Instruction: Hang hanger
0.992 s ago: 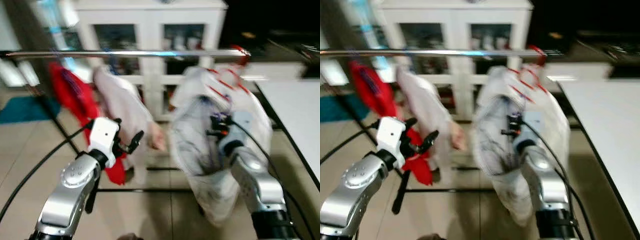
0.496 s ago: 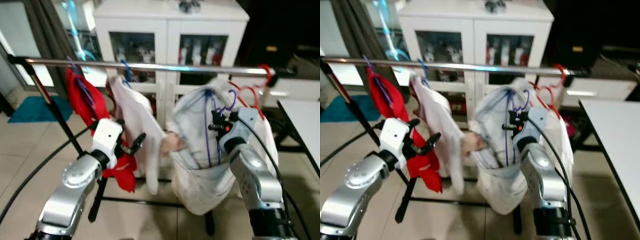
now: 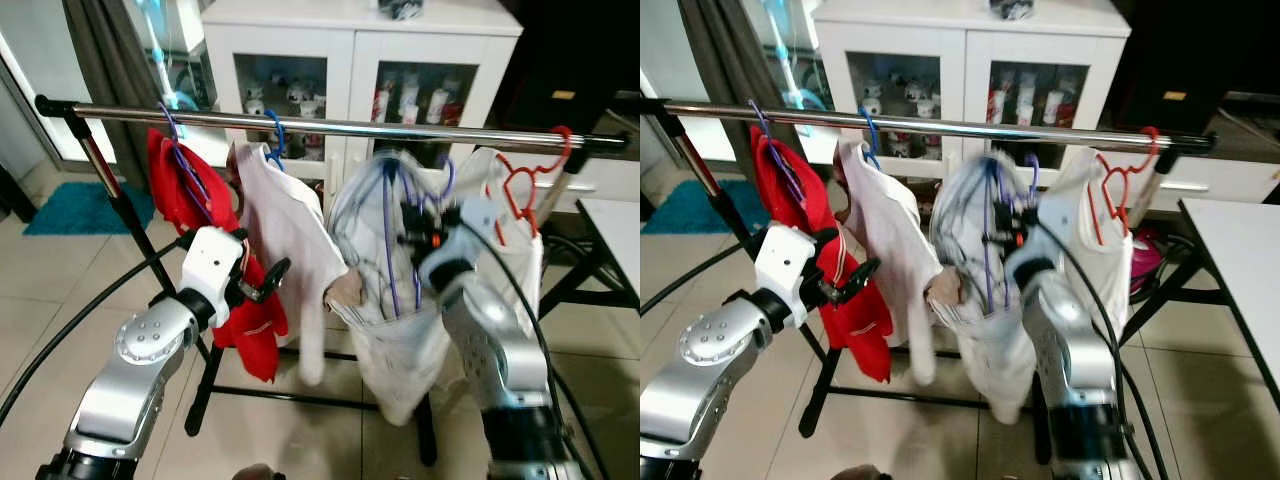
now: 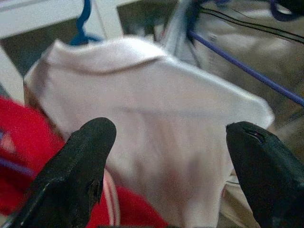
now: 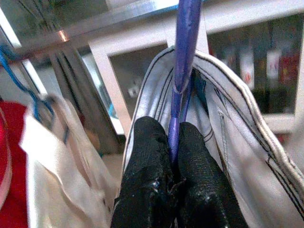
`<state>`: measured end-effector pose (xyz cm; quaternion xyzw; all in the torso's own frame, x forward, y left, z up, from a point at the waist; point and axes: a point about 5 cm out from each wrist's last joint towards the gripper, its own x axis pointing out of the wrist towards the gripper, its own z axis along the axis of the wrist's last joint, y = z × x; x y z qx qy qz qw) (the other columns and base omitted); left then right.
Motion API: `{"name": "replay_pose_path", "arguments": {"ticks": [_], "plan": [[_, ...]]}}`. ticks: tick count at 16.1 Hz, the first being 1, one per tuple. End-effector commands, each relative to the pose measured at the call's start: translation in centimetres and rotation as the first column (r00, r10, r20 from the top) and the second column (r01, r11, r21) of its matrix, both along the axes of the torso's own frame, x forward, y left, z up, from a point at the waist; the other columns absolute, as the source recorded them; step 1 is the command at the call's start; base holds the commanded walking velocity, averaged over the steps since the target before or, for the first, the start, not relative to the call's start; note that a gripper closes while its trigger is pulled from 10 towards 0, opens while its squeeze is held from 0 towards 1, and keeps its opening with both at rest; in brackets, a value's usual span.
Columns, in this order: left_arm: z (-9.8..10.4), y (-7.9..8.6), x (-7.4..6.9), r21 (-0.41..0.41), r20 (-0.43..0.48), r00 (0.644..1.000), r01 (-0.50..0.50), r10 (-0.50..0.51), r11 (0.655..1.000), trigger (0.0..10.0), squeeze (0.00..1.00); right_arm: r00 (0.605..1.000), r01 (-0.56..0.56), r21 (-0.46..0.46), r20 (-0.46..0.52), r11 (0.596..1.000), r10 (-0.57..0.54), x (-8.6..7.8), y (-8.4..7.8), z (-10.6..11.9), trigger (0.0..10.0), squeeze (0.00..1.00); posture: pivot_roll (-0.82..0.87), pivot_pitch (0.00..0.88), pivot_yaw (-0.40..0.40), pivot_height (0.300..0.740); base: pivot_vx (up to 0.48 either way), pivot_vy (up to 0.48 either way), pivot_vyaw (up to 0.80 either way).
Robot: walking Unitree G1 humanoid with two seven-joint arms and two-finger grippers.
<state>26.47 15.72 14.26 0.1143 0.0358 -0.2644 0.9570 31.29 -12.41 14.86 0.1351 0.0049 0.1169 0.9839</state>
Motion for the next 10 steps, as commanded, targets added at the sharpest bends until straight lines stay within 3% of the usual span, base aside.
{"name": "replay_pose_path", "arguments": {"ticks": [1, 6, 8, 10], "plan": [[1.2, -0.3, 0.2, -0.028, 0.026, 0.999, 0.028, -0.027, 0.999, 10.0, 0.0, 0.998, 0.0, 0.013, 0.069, 1.0, -0.001, 0.8, 0.2, 1.9, 10.0, 0.0, 0.0, 0.028, 0.02, 0.74, 0.0, 0.0, 0.0], [2.1, -1.2, -0.2, -0.084, 0.027, 0.993, 0.115, -0.113, 0.99, 10.0, 0.0, 0.998, 0.005, -0.012, 0.056, 1.0, -0.005, 3.6, 1.2, 2.9, 10.0, 0.0, 0.01, 0.031, 0.024, 0.74, 0.0, 0.0, 0.0], [2.0, -1.4, -0.3, -0.064, 0.012, 0.99, 0.141, -0.141, 0.988, 10.0, 0.0, 0.999, 0.007, -0.101, -0.038, 0.995, -0.011, 5.5, 1.6, 2.2, 10.0, 0.0, 0.01, 0.033, 0.027, 0.74, 0.0, 0.0, 0.0], [2.0, -1.5, -0.4, -0.056, 0.008, 0.989, 0.149, -0.149, 0.987, 10.0, 0.0, 0.997, 0.016, -0.113, -0.068, 0.993, -0.024, 6.3, 1.5, 2.1, 10.0, 0.0, 0.02, 0.035, 0.028, 0.74, 0.0, 0.0, 0.0]]}}
